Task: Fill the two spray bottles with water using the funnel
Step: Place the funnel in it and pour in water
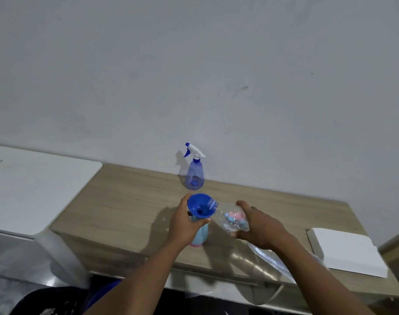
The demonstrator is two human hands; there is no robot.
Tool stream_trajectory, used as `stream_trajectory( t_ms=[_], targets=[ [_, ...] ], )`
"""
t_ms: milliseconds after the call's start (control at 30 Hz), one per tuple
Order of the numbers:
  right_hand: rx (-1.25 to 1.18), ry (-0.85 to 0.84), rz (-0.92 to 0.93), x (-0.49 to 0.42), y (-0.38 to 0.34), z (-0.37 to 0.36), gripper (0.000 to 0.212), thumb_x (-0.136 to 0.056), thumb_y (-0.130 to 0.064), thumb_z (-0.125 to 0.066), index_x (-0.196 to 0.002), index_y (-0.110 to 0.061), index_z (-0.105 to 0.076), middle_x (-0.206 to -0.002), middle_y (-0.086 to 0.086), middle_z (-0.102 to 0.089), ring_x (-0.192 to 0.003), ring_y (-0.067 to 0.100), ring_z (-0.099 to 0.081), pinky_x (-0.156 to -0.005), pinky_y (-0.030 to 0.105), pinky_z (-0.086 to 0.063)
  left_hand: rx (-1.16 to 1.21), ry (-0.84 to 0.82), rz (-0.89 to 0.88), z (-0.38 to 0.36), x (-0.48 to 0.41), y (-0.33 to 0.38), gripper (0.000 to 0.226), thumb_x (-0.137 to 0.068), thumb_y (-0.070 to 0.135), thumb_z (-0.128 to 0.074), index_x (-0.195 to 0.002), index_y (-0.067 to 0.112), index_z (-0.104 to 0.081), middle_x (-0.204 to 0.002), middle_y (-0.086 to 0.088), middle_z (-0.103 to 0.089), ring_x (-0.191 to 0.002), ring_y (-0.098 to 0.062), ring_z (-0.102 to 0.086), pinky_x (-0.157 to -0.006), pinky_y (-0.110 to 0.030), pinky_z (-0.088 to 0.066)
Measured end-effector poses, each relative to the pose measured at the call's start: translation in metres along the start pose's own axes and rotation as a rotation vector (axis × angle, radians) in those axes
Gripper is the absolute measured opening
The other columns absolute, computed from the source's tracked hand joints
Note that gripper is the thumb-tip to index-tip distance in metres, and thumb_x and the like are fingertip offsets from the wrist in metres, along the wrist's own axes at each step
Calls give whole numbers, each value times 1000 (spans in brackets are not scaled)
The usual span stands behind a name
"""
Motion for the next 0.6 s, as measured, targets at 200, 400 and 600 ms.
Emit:
stream_trajectory(
  t_ms=[200, 400, 600],
  targets=[
    [69, -8, -9, -3, -2, 6, 92, -77, -63, -71, -148, -38, -17, -138, 1, -54, -115, 28, -62, -89, 42, -53, 6, -4, 5, 0, 0, 0, 80, -62, 28, -95, -114, 57, -41, -109, 32, -59, -99, -4, -65, -83, -20, -50],
    [106, -17, -12, -2, -3, 10, 92, -77, -60, -73, -148, -37, -20, -139, 2, -55, -116, 28, -62, -88, 40, -53, 9, -10, 8, 0, -1, -1, 85, -61, 32, -95, -126, 47, -42, -114, 28, -60, -103, -11, -65, -87, -28, -54],
    [147, -25, -10, -3, -5, 12, 92, -78, -58, -74, -148, -36, -20, -139, 2, -54, -115, 29, -62, -85, 39, -50, -15, -14, 26, 0, 0, -4, 96, -61, 36, -94, -141, 32, -43, -122, 17, -62, -104, -10, -64, -91, -33, -54]
  ],
)
Point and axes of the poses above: each hand's wrist, its own x-axis away from the middle knuckle, its own z-axis out of the back of the hand, y = z × x, the point moved 4 cm from there along -x, towards the middle knuckle
